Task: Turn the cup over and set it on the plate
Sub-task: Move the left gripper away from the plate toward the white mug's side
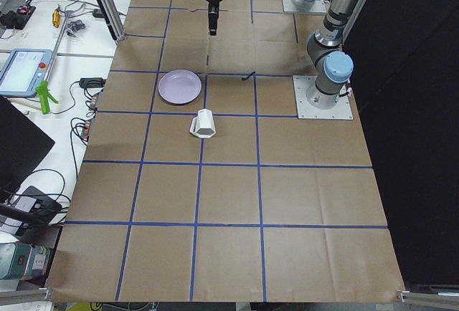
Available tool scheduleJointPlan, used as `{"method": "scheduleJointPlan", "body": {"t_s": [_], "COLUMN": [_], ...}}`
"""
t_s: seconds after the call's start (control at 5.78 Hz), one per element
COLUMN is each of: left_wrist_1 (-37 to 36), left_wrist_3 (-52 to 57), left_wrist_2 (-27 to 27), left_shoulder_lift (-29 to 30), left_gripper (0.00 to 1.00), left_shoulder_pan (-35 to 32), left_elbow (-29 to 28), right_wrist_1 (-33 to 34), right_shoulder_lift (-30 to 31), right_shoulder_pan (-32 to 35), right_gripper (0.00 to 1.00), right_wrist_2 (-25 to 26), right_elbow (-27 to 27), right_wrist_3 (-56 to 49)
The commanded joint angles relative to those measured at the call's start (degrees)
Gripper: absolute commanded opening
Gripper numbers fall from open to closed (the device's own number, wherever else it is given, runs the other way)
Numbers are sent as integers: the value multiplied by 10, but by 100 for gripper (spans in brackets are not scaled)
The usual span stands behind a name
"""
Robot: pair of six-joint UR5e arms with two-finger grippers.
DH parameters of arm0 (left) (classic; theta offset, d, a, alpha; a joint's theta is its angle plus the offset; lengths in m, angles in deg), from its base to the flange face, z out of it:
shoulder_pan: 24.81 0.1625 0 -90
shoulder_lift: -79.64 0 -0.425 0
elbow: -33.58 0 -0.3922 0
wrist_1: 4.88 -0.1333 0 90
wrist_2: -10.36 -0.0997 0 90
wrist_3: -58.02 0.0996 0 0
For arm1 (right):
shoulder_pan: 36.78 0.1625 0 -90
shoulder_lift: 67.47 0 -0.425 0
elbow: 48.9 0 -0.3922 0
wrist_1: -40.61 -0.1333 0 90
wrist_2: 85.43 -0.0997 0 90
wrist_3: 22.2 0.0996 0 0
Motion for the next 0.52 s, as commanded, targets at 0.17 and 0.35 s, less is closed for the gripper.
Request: {"method": "scheduleJointPlan", "body": {"t_s": [0.17,0.35], "left_wrist_1": [13,8], "left_wrist_3": [258,266], "left_wrist_2": [108,141], "left_shoulder_lift": [45,102], "left_gripper": [99,99], "left_shoulder_pan": [236,263], "left_elbow": [14,9], "right_wrist_1": [0,0], "right_shoulder_lift": [0,0], "right_shoulder_pan": [0,0], "right_gripper": [100,100], "right_wrist_2": [0,0], "right_elbow": [0,0], "right_wrist_3": [0,0]}}
